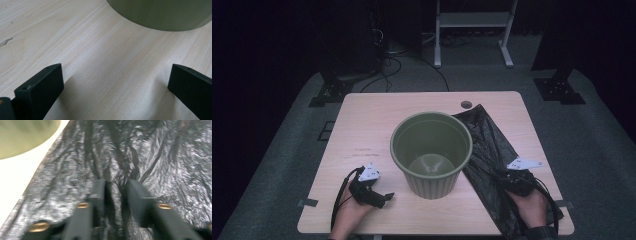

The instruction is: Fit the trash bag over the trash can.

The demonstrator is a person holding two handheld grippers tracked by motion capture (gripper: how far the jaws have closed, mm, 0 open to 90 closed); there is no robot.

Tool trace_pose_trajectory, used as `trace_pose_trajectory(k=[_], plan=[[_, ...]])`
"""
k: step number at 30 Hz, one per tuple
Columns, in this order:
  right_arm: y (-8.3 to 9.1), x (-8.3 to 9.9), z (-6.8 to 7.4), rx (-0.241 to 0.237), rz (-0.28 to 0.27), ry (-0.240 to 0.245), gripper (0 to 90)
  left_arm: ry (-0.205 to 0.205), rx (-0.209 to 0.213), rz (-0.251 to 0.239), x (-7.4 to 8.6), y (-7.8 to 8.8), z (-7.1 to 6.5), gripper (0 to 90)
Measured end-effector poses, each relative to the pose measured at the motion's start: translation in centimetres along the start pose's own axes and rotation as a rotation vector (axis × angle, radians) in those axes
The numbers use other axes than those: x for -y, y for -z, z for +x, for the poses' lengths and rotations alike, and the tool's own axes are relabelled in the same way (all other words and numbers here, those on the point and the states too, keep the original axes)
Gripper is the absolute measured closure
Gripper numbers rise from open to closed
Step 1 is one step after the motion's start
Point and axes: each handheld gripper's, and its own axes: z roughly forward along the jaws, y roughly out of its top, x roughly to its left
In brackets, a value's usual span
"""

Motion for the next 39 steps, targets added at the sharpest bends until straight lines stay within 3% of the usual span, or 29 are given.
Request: trace_pose_trajectory(k=[3,5,9,14,19,21,25,27,31,39], plan=[[0.0,-0.2,0.3,-0.016,0.011,0.006,84.5,0.0,0.0,0.0,0.0,0.0,0.0,0.0],[-0.2,-0.3,0.6,-0.054,0.018,-0.009,89.4,0.001,0.0,0.0,0.0,0.0,0.0,0.0],[-0.5,-0.7,1.6,-0.102,0.034,-0.014,90.0,0.001,0.0,0.0,0.0,0.0,0.0,0.0],[-0.8,-1.0,3.2,-0.142,0.04,0.024,89.5,0.0,0.0,0.0,0.0,0.0,0.0,0.0],[-0.1,-1.5,3.8,-0.119,0.004,0.045,62.6,0.0,0.0,0.0,0.0,0.0,0.0,0.0],[0.6,-1.9,3.2,-0.094,-0.004,0.008,45.0,0.001,0.0,0.0,0.0,0.0,0.0,0.0],[1.2,-2.2,1.8,-0.034,0.015,-0.043,32.9,0.0,0.0,0.0,0.0,0.0,0.0,0.0],[1.3,-2.3,1.4,-0.019,0.008,-0.051,31.7,0.0,0.0,0.0,0.0,0.0,0.0,0.0],[1.3,-2.4,-0.7,0.037,0.003,-0.088,28.5,0.0,0.0,0.0,0.0,0.0,0.0,0.0],[0.6,-2.1,-3.2,0.101,0.045,-0.141,28.4,0.001,0.0,0.0,0.0,0.0,0.0,0.0]])
